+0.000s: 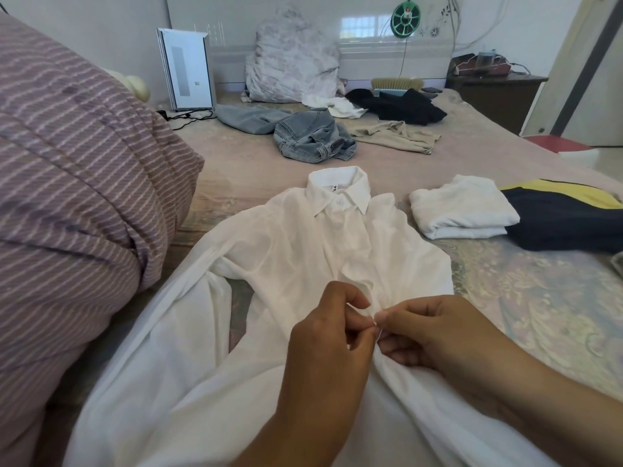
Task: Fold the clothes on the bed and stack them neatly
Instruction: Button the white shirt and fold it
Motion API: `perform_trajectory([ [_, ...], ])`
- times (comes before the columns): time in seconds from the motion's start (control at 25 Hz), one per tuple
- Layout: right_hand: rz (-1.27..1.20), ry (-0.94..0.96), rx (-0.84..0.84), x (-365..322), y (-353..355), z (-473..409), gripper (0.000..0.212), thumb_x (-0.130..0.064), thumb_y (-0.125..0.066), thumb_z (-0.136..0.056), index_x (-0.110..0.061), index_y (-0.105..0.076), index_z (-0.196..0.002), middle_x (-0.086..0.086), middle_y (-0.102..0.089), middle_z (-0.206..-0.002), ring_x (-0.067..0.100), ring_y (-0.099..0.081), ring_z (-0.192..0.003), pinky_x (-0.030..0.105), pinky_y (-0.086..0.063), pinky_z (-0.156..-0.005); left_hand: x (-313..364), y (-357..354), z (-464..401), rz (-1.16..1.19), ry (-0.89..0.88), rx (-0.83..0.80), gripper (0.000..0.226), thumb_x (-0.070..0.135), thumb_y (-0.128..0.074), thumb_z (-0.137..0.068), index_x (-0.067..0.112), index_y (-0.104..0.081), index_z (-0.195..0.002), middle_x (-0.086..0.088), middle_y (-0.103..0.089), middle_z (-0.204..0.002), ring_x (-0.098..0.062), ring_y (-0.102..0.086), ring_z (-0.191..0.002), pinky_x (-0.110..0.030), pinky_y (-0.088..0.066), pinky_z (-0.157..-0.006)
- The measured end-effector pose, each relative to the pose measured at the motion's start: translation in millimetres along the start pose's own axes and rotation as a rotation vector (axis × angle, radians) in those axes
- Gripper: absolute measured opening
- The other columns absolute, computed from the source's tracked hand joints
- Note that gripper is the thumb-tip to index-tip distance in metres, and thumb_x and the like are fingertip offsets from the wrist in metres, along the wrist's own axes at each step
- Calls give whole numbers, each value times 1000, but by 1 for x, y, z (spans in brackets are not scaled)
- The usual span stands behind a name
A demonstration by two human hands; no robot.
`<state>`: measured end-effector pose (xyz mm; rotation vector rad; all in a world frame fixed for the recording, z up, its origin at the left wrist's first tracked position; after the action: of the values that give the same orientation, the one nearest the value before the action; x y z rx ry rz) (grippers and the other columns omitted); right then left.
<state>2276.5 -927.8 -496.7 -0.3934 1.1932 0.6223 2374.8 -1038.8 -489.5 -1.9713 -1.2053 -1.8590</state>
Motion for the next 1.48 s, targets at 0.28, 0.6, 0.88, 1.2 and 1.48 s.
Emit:
perform_trajectory([
  [0.28, 125, 64, 43, -2, -1, -1, 29, -12, -60, -101, -2, -74, -77, 10, -64, -65, 16, -55, -58, 26, -50, -63, -2, 2, 0, 34, -1, 9, 25, 13, -84, -81, 26, -65, -89, 9, -73, -75, 2, -70, -74, -19, -59, -73],
  [0.6, 482, 303, 55, -6, -7, -3, 31, -17, -53, -105, -9, -62, -77, 4, -63, -72, 18, -55, -71, 34, -43, -71, -21, 4, -17, 573, 496, -35, 30, -4, -77, -81, -1, -63, -107, -20, -76, -94, -32, -76, -90, -36, -63, -80],
  [0.88, 582, 339, 56, -21, 5, 3, 20, -18, -63, -100, -16, -71, -82, -2, -69, -76, 15, -61, -74, 34, -46, -75, -6, 30, -16, 89, 279, -140, 15, 19, -82, -83, 18, -73, -95, 2, -76, -87, -16, -73, -84, -29, -59, -80],
  [1.2, 1083, 387, -13, -9, 21, 76, 39, -62, -72, -81, -31, -68, -104, -16, -60, -100, 7, -56, -95, 31, -46, -82, -16, 56, 34, -559, -124, -421, 34, 39, -85, -78, 29, -71, -107, 14, -60, -102, -5, -56, -98, -27, -44, -84],
  [1.48, 945, 323, 36, -15, 18, 73, 29, -23, -63, -100, -17, -55, -72, 0, -58, -73, 17, -55, -71, 38, -40, -68, -13, 60, 34, -593, -143, -268, 18, 24, -67, -95, 27, -58, -80, 8, -59, -75, -10, -56, -71, -29, -43, -66],
])
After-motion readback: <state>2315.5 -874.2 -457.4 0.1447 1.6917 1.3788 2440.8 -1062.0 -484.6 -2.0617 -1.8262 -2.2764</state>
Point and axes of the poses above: each hand's wrist, its own z-axis away from the middle knuckle, its own y-axis out of the back of the hand, x = y × z, the point moved 3 cm from there along -z, towards the middle knuckle
